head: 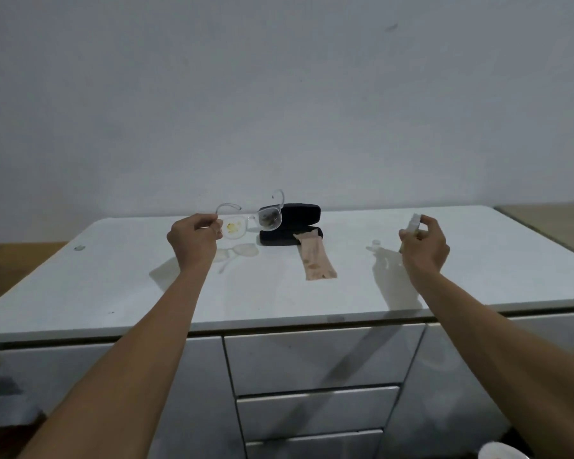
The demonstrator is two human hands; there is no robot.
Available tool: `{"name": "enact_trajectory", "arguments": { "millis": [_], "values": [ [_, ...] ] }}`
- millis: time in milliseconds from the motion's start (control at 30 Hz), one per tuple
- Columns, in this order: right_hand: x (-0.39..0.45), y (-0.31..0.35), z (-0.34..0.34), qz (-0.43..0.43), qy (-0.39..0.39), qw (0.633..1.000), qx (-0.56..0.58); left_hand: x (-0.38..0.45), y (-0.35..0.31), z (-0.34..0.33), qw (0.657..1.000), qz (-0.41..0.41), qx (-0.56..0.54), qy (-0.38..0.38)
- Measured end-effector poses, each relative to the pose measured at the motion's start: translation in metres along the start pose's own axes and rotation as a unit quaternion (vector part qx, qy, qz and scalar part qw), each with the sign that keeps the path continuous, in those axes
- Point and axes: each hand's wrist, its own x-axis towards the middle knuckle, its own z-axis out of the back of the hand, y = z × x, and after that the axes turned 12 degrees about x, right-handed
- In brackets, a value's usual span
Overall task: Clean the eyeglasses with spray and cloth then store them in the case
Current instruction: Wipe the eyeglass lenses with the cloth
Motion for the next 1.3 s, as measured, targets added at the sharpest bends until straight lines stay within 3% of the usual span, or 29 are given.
{"name": "enact_trajectory", "arguments": {
  "millis": [267, 367, 467, 533, 633, 733, 800, 1000, 1100, 1300],
  "values": [
    [0.0, -0.012, 0.011, 0.006, 0.036, 0.999, -0.021, -0.007, -0.003, -0.01, 1.0, 0.004, 0.011, 0.015],
    [-0.006, -0.01, 0.011, 0.018, 0.017, 0.998, -0.051, -0.009, -0.004, -0.009, 1.0, 0.007, 0.013, 0.014],
    [-0.015, -0.001, 0.003, 0.139, -0.051, 0.979, -0.144, -0.008, -0.003, -0.007, 1.0, 0.011, 0.01, 0.011],
    [-0.021, 0.007, -0.006, 0.24, -0.046, 0.956, -0.16, -0.007, -0.003, -0.005, 1.0, 0.009, 0.011, 0.007],
    [-0.032, 0.013, -0.025, 0.316, 0.088, 0.935, -0.137, -0.008, -0.001, 0.001, 1.0, 0.013, 0.008, 0.006],
    [-0.047, 0.014, -0.046, 0.262, 0.313, 0.895, -0.183, -0.012, 0.002, 0.007, 1.0, 0.02, 0.015, 0.009],
    [-0.056, 0.014, -0.058, 0.232, 0.397, 0.858, -0.228, -0.015, 0.004, 0.012, 0.999, 0.021, 0.022, 0.012],
    [-0.061, 0.033, -0.078, 0.161, 0.5, 0.77, -0.361, -0.016, 0.008, 0.023, 0.999, 0.019, 0.034, 0.005],
    [-0.066, 0.041, -0.078, 0.177, 0.52, 0.717, -0.429, -0.014, 0.008, 0.026, 0.999, 0.021, 0.037, 0.002],
    [-0.07, 0.029, -0.08, 0.183, 0.49, 0.772, -0.36, -0.013, 0.008, 0.031, 0.999, 0.022, 0.043, -0.002]
  ]
}}
